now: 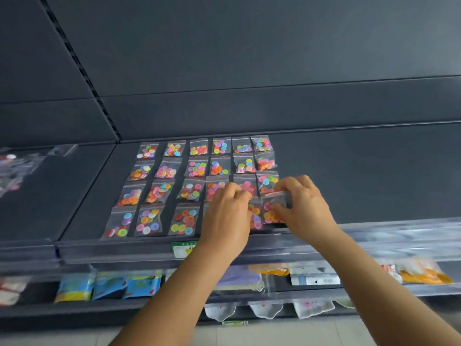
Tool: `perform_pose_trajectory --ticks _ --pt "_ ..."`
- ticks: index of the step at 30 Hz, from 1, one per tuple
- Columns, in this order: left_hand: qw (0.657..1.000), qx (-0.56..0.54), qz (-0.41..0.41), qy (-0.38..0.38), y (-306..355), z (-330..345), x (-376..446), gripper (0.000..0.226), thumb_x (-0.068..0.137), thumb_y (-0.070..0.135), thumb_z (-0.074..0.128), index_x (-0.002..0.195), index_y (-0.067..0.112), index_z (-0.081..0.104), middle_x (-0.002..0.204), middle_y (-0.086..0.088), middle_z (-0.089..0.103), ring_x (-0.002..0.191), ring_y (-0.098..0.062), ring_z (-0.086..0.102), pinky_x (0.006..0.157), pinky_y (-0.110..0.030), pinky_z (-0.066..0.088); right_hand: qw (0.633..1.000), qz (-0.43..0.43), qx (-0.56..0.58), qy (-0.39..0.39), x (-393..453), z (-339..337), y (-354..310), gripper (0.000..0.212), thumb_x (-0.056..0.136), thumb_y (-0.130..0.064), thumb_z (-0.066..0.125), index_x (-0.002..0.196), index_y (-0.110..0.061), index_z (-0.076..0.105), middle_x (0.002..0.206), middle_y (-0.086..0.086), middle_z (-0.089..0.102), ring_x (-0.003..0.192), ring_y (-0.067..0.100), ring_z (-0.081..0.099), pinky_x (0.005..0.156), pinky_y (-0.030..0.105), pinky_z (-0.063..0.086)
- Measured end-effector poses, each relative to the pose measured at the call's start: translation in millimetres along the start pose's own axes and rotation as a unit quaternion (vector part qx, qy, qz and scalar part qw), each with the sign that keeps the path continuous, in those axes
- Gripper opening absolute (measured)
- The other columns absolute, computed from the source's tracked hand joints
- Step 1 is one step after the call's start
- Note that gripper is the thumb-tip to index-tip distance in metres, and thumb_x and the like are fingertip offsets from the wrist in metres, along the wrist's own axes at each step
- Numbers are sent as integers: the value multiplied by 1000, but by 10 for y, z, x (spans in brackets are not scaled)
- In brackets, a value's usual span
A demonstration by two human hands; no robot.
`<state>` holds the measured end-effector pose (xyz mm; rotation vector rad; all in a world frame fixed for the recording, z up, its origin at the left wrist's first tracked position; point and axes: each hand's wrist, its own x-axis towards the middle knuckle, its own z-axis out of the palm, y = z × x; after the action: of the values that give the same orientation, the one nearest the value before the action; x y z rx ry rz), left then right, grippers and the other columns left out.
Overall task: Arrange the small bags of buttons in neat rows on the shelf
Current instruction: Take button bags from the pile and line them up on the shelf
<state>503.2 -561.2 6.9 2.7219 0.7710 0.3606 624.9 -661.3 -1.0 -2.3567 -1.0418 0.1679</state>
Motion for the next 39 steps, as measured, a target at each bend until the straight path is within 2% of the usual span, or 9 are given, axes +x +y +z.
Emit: perform_pose_trajectory --ticks 3,7,14,19,23,28,30,34,39 --pt "996 -31 50 -63 -36 23 -26 30 97 21 50 124 15 61 129 7 50 119 -13 42 99 -31 41 997 -73 -31 -22 -72 -13 22 22 86 -21 64 107 -23 68 118 -1 54 107 21 47 78 22 34" --pt "994 -57 31 -83 -62 30 -63 28 97 22 49 118 11 65 127 5 55 110 -17 53 93 -35 46 989 -120 -77 -31 -121 -31 17 20 90 -25 58 105 -23 71 111 -2 62 101 19 50 81 20 36" --pt "994 -76 36 -69 -66 0 -33 27 97 21 50 119 13 64 127 6 55 112 -17 52 91 -37 47 992 -102 -77 -15 -113 -7 -15 17 90 -28 58 101 -22 70 105 -1 59 99 19 50 70 23 36" --pt "992 -78 44 -94 -59 10 -1 26 95 21 54 118 19 66 126 6 57 111 -17 53 91 -38 47 988 -126 -67 -61 -70 38 32 11 87 -20 61 88 -23 72 95 -2 64 91 20 55 80 31 48" --pt "989 -88 41 -114 -83 22 39 25 93 18 57 115 18 67 122 5 60 105 -19 58 89 -39 49 986 -127 -64 -82 -18 46 45 11 84 -19 62 91 -23 69 92 -2 63 90 21 55 82 31 46" --pt "991 -77 57 -88 -75 -44 113 37 96 18 53 133 19 54 136 7 49 119 -15 49 97 -28 40 991 -89 -39 -93 46 -16 2 20 86 -23 60 104 -24 69 105 0 56 100 19 54 78 28 46" --pt "994 -53 61 -70 -84 -70 202 44 98 20 48 142 17 42 146 7 39 130 -13 40 104 -25 33 994 -78 -39 -64 107 -23 -38 31 90 -25 57 121 -22 62 121 2 55 111 21 52 87 32 46" --pt "993 -24 39 -108 -142 -23 465 52 101 23 41 150 18 24 158 6 17 144 -16 21 116 -33 22 993 -65 -76 -62 349 61 -64 45 97 -25 44 141 -19 40 146 1 41 131 24 37 105 33 34" --pt "985 26 28 -168 -201 63 789 56 103 31 32 152 15 12 161 2 2 147 -19 5 119 -37 13 987 -51 -96 -116 649 150 -68 52 100 -28 31 150 -15 20 157 3 19 145 20 14 117 37 14"
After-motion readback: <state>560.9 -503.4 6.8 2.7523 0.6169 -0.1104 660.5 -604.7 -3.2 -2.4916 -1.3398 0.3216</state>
